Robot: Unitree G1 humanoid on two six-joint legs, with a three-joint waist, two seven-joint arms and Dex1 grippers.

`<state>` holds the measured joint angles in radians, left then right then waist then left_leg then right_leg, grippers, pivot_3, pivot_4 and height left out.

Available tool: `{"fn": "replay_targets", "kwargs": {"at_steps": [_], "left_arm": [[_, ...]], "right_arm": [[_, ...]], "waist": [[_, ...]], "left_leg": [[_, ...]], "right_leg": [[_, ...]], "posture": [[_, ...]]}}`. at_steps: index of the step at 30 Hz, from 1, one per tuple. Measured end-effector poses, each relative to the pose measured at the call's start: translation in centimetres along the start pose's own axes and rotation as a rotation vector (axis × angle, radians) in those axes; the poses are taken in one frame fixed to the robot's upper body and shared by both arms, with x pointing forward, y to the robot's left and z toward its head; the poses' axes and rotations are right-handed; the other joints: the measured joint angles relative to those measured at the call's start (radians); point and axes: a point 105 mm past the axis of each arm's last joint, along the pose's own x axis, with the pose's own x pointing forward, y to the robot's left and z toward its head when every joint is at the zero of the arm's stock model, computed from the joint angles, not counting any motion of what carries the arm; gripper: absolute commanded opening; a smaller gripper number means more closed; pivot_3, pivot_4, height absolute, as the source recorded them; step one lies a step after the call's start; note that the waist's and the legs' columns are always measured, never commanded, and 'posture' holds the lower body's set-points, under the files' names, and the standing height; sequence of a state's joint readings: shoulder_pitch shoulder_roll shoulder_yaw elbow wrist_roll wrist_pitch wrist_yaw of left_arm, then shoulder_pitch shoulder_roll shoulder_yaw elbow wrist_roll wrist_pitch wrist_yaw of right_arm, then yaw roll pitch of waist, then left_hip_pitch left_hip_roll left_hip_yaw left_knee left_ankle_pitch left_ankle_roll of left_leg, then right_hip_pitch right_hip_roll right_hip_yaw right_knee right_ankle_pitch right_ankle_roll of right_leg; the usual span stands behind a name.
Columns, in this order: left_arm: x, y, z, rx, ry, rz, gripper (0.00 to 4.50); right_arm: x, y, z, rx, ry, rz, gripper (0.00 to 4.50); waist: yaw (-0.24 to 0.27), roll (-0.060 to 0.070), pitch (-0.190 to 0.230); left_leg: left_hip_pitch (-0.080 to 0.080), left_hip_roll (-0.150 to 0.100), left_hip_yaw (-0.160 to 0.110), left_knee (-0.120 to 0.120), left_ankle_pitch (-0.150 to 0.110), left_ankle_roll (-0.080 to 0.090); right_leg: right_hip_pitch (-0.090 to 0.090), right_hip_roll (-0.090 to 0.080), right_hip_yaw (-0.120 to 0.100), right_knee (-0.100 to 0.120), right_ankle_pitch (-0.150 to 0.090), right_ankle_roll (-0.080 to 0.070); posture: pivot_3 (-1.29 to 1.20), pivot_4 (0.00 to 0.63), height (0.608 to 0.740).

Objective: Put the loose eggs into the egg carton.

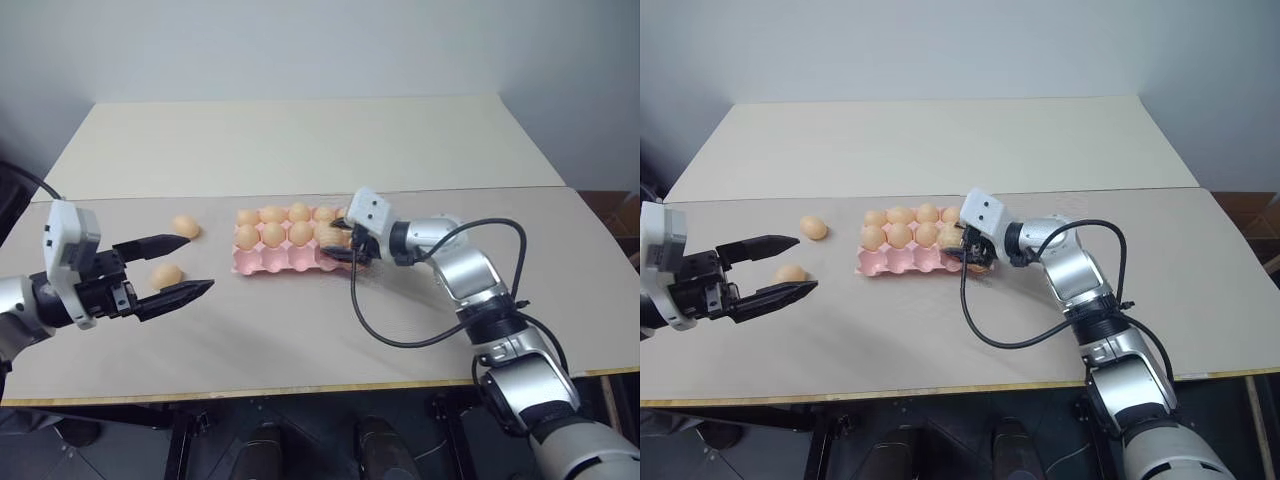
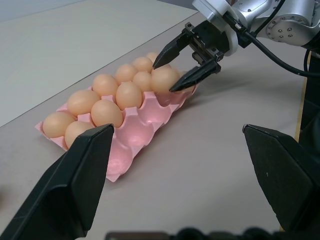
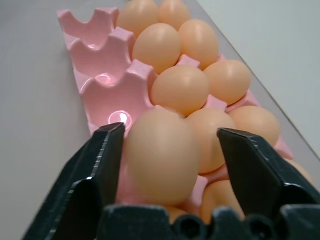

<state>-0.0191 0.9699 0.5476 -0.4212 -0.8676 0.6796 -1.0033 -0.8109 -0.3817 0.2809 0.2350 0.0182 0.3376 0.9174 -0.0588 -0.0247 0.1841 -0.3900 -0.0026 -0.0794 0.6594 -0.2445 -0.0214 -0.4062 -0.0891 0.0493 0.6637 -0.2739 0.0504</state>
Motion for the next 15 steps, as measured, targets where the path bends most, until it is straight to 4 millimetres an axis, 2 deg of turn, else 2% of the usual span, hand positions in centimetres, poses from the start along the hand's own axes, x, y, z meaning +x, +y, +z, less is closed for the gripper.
{"fn": "replay_targets", "kwargs": {"at_steps": [5,8,12,15], "left_arm": [[0.0,0.0,0.0,0.0,0.0,0.0,4.5],[0.1,0.1,0.2,0.004,-0.006,-0.003,4.5],[-0.1,0.5,0.2,-0.009,-0.008,-0.007,4.5],[-0.6,1.3,-0.1,-0.029,0.006,0.002,4.5]], "right_arm": [[-0.3,0.2,1.0,-0.03,-0.019,0.005,4.44],[-1.4,-0.4,1.4,-0.023,-0.029,-0.014,4.44],[-4.9,-1.7,2.2,-0.033,-0.064,-0.066,4.44],[-8.4,-1.6,1.9,-0.025,-0.083,-0.069,4.44]], "waist": [[0.0,0.0,0.0],[0.001,0.0,0.0],[0.013,0.0,0.0],[0.019,0.0,0.0]], "left_leg": [[0.0,0.0,0.0,0.0,0.0,0.0],[0.0,0.0,0.0,0.0,0.0,0.0],[0.0,0.0,0.0,0.0,0.0,0.0],[-0.001,0.0,0.0,0.0,0.0,0.0]], "right_leg": [[0.0,0.0,0.0,0.0,0.0,0.0],[0.0,0.0,0.0,0.0,0.0,0.0],[0.0,0.0,0.0,-0.001,0.0,0.0],[0.001,0.0,-0.001,-0.001,0.0,0.0]], "posture": [[0.0,0.15,0.74],[0.0,0.15,0.74],[0.0,0.15,0.74],[0.0,0.15,0.74]]}}
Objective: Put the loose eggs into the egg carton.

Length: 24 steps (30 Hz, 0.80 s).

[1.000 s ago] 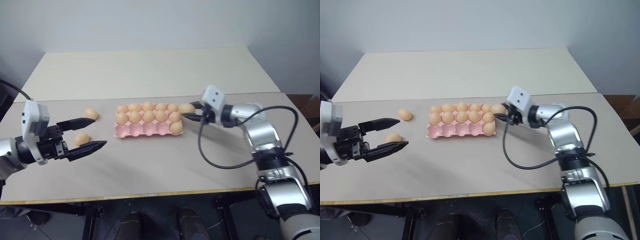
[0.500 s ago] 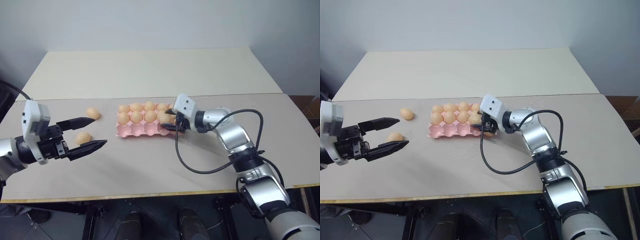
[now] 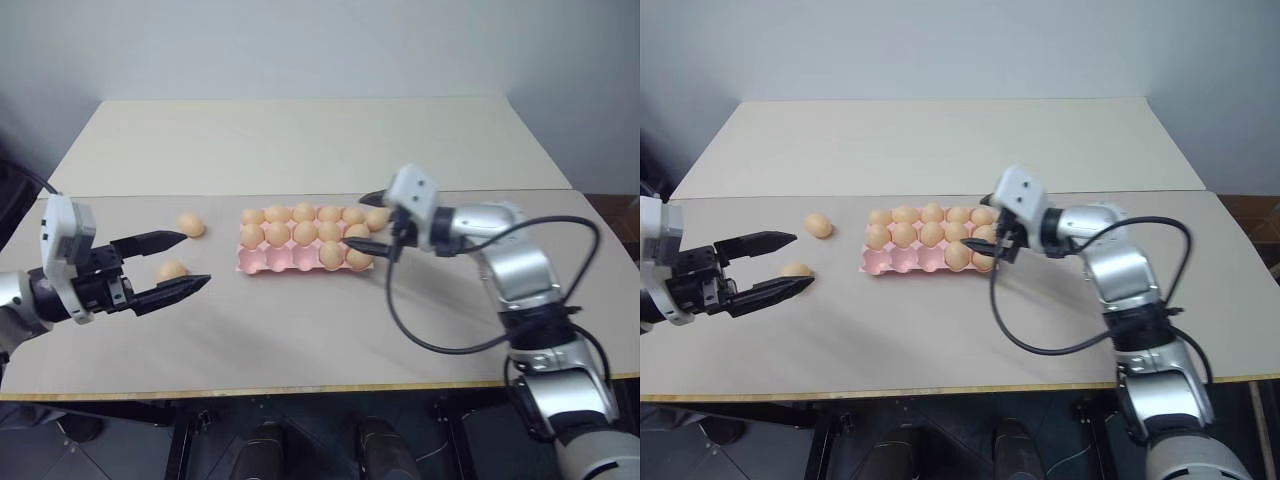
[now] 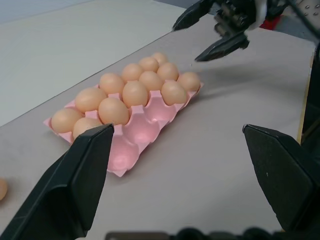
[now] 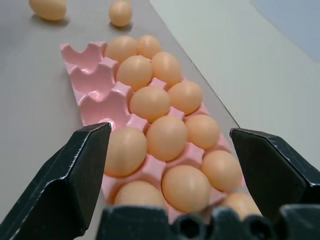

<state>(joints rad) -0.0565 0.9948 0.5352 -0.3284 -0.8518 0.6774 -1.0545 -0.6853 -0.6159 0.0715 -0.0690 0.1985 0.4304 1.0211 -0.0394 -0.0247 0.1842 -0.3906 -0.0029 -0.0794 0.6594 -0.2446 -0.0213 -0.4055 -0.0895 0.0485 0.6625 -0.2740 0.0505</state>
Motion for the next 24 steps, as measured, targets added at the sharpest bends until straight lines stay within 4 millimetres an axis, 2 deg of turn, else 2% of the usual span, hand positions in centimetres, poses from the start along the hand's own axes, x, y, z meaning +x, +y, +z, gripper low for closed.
{"fn": "replay_targets", "kwargs": {"at_steps": [3,5,8,10,14,19,24], "left_arm": [[-1.0,1.5,-0.4,-0.027,0.0,0.059,4.5],[-1.4,2.0,-0.6,-0.036,-0.005,0.075,4.5],[-1.7,2.1,-1.0,-0.035,0.019,0.072,4.5],[-1.8,2.1,-1.2,-0.039,0.027,0.068,4.5],[-1.5,2.0,-0.9,-0.03,0.017,0.06,4.5],[-1.1,1.8,-0.8,-0.021,0.014,0.041,4.5],[-0.9,1.5,-0.7,-0.015,0.011,0.035,4.5]], "right_arm": [[-3.9,-0.3,-0.5,0.01,0.017,-0.026,4.44],[-5.6,-0.2,-0.5,0.01,0.016,-0.041,4.44],[-7.6,0.4,-1.2,0.041,0.035,-0.043,4.44],[-8.2,0.5,-1.6,0.056,0.045,-0.046,4.44],[-7.4,-0.2,-2.3,0.051,0.047,-0.062,4.44],[-4.8,-2.7,-3.9,0.001,0.091,-0.057,4.44],[-1.6,-4.7,-6.4,-0.102,0.182,-0.05,4.44]], "waist": [[0.0,0.0,0.0],[-0.005,0.0,0.0],[-0.008,0.0,0.0],[-0.009,0.0,0.0],[-0.009,0.0,0.0],[-0.011,0.0,0.0],[-0.01,0.0,0.0]], "left_leg": [[0.001,0.0,0.0,0.0,0.0,0.0],[0.001,0.0,0.0,0.0,0.0,0.0],[0.002,0.001,0.001,0.0,0.0,0.0],[0.002,0.001,0.001,0.0,0.0,0.0],[0.003,0.001,0.001,0.0,0.0,0.0],[0.001,0.001,0.002,0.0,0.0,0.0],[0.001,0.001,0.002,0.0,0.0,0.0]], "right_leg": [[0.001,0.0,0.0,0.0,0.0,0.0],[0.001,0.0,0.0,0.0,0.0,0.0],[0.001,0.001,0.001,0.001,0.0,0.0],[0.001,0.001,0.001,0.001,0.0,0.0],[0.002,0.001,0.001,0.001,0.0,0.0],[0.0,0.0,0.001,0.001,0.0,0.0],[-0.001,0.0,0.001,0.0,0.0,0.0]], "posture": [[0.0,0.15,0.74],[0.0,0.15,0.74],[0.0,0.15,0.74],[0.0,0.15,0.74],[0.0,0.15,0.74],[0.0,0.15,0.74],[0.0,0.15,0.74]]}}
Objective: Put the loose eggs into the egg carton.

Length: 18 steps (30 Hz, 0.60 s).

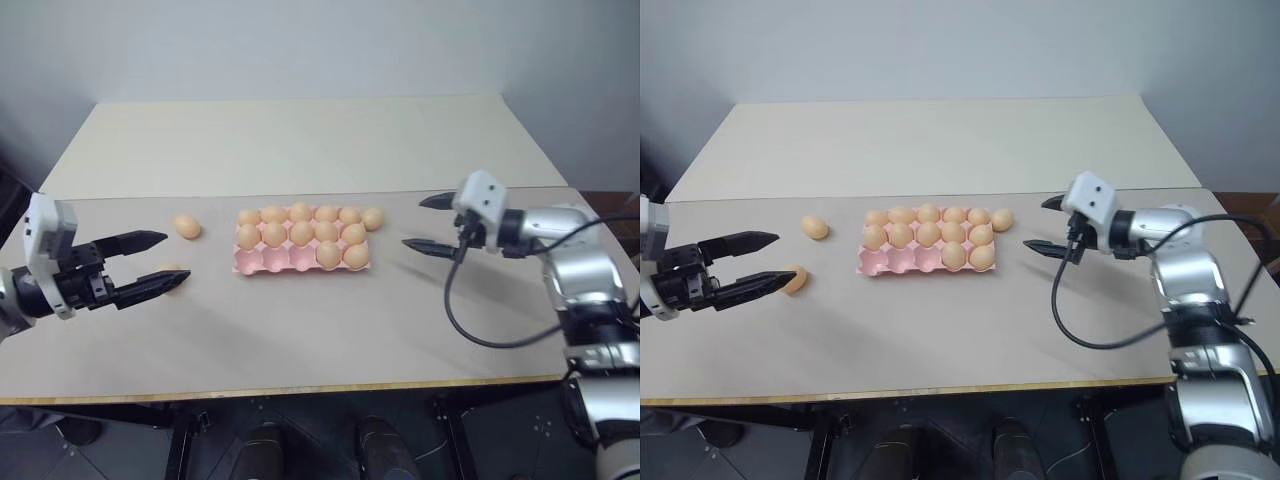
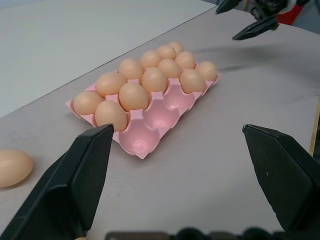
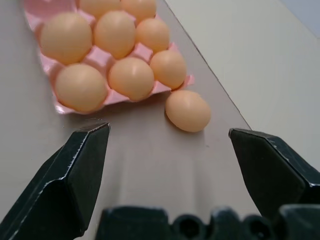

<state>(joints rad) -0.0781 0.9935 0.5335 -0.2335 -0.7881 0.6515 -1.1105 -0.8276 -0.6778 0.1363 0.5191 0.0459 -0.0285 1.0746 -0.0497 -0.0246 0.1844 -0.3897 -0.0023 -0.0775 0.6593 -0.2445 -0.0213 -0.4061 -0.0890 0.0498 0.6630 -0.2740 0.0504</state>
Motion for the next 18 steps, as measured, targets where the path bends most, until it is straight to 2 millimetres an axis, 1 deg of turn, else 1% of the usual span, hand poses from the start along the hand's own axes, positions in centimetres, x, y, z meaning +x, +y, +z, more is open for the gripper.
{"fn": "replay_targets", "kwargs": {"at_steps": [3,7,12,15,18], "left_arm": [[0.3,-0.2,0.0,0.004,-0.008,-0.003,4.5],[0.5,-0.4,0.1,0.01,-0.014,-0.002,4.5],[0.3,-0.5,0.0,0.011,-0.011,0.002,4.5],[0.1,-0.8,0.0,0.018,-0.006,0.005,4.5],[-0.1,-1.0,0.1,0.019,-0.012,0.003,4.5]], "right_arm": [[2.5,-0.5,-1.0,-0.074,0.059,-0.008,4.44],[4.9,-1.1,-1.1,-0.169,0.107,-0.034,4.44],[6.2,-1.5,-1.2,-0.256,0.163,-0.066,4.44],[6.7,-1.3,-1.3,-0.298,0.188,-0.072,4.44],[7.6,-0.9,-1.0,-0.365,0.202,-0.064,4.44]], "waist": [[-0.005,0.0,0.0],[-0.012,0.0,0.0],[-0.018,0.0,0.0],[-0.021,0.0,0.0],[-0.023,0.0,0.0]], "left_leg": [[0.0,0.0,0.0,0.0,0.0,0.0],[-0.001,0.0,0.0,0.0,0.001,-0.002],[0.0,0.0,-0.001,0.0,0.002,-0.003],[0.0,0.0,-0.001,0.0,0.002,-0.003],[0.0,0.0,-0.001,0.0,0.002,-0.003]], "right_leg": [[0.0,0.0,0.0,0.0,0.0,0.0],[0.0,0.0,0.0,0.0,0.0,0.0],[0.0,0.0,0.0,0.001,0.0,0.0],[0.0,0.0,0.0,0.001,0.0,0.0],[-0.001,0.0,0.001,0.001,0.0,0.0]], "posture": [[0.0,0.15,0.74],[0.0,0.15,0.74],[0.0,0.15,0.74],[0.0,0.15,0.74],[0.0,0.15,0.74]]}}
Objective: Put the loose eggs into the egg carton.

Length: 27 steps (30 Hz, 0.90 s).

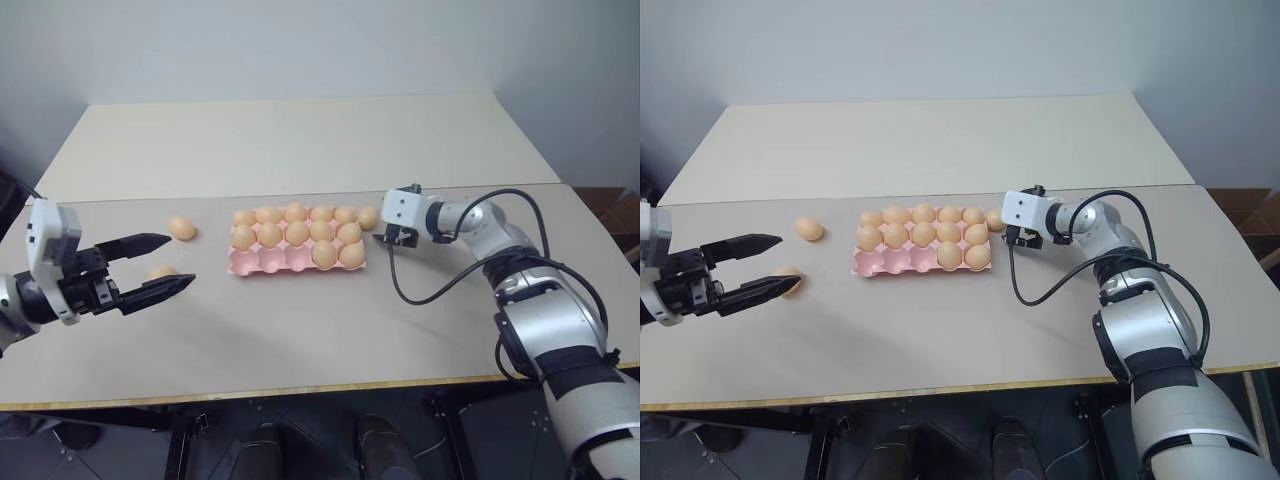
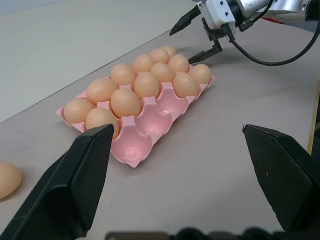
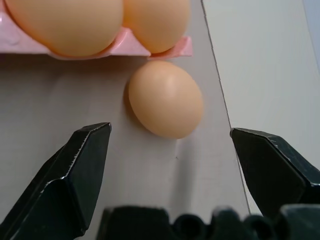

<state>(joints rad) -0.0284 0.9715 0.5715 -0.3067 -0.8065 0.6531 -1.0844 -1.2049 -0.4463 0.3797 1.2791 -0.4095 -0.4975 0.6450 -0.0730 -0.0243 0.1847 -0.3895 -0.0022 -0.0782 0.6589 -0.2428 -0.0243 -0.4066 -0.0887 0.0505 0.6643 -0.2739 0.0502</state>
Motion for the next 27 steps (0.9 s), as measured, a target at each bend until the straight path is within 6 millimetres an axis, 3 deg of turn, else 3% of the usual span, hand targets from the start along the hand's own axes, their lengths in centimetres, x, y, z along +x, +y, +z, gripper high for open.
{"fn": "replay_targets", "kwargs": {"at_steps": [11,14,19,27], "left_arm": [[-0.5,-0.6,0.2,0.011,0.0,0.013,4.5],[-0.7,-0.8,0.3,0.015,-0.002,0.016,4.5],[-0.9,-0.9,0.5,0.021,-0.007,0.019,4.5],[-0.8,-0.9,0.7,0.026,-0.012,0.018,4.5]], "right_arm": [[1.6,0.0,1.2,-0.08,0.026,-0.046,4.44],[1.7,0.2,1.2,-0.072,0.028,-0.043,3.84],[2.1,0.6,1.5,-0.059,0.027,-0.023,2.18],[2.0,0.4,1.3,-0.035,0.034,-0.038,1.76]], "waist": [[-0.001,0.0,0.0],[-0.001,0.0,0.0],[-0.004,0.0,0.0],[-0.007,0.0,0.0]], "left_leg": [[0.0,0.0,0.0,0.0,0.0,0.0],[0.0,0.0,0.0,0.0,0.0,0.0],[0.0,0.0,0.0,0.0,0.0,0.0],[0.0,0.0,0.0,0.0,0.0,0.0]], "right_leg": [[0.0,0.0,0.0,0.0,0.0,0.0],[0.0,0.0,0.001,0.0,0.0,0.0],[0.0,0.0,0.001,0.0,0.0,0.0],[0.0,0.0,0.001,0.0,0.0,0.0]], "posture": [[0.0,0.15,0.74],[0.0,0.15,0.74],[0.0,0.15,0.74],[0.0,0.15,0.74]]}}
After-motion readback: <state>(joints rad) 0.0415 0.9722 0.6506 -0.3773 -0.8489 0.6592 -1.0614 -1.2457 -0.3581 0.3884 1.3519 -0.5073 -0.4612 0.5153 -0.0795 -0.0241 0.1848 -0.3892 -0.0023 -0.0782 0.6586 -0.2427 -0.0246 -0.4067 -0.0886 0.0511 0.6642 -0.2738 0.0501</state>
